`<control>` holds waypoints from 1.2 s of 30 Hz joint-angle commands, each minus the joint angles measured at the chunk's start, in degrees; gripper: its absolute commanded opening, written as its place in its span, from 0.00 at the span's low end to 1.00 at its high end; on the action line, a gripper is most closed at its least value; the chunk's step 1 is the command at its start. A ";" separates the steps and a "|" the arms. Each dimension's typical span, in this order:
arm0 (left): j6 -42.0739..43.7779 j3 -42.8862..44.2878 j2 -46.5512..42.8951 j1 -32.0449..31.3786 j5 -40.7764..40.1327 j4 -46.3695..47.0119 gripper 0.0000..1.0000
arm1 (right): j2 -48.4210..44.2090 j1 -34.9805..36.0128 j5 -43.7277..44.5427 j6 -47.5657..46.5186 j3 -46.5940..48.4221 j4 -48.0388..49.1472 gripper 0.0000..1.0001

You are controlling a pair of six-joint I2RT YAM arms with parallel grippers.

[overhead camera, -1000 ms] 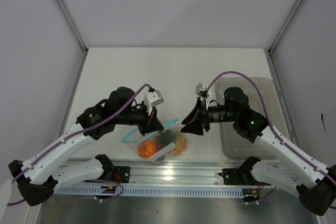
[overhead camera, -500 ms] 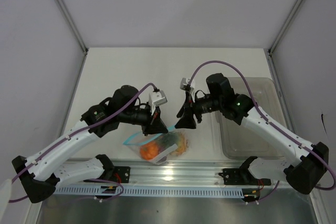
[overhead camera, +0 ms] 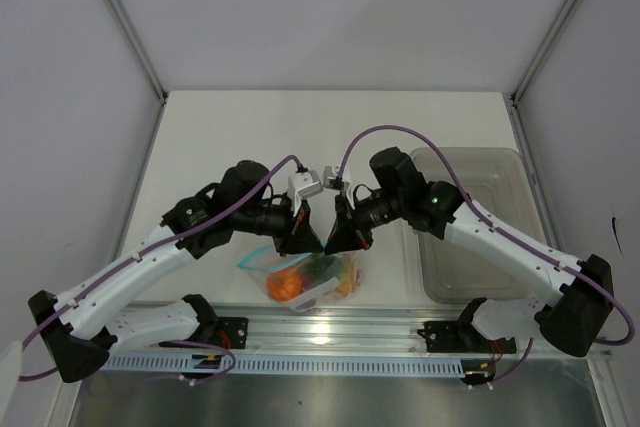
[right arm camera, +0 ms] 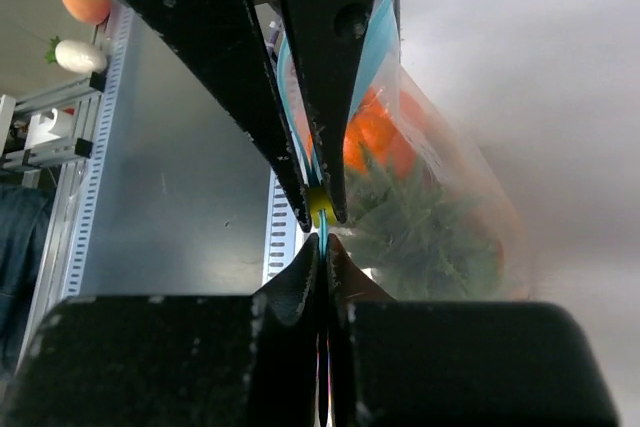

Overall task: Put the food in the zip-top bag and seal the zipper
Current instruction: Zip the zipper food storage bag at the center of the board.

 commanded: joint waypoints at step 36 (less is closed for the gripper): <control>-14.39 -1.52 -15.15 0.36 -48.46 -18.48 0.01 | -15.36 -8.90 42.10 17.41 -14.39 7.03 0.00</control>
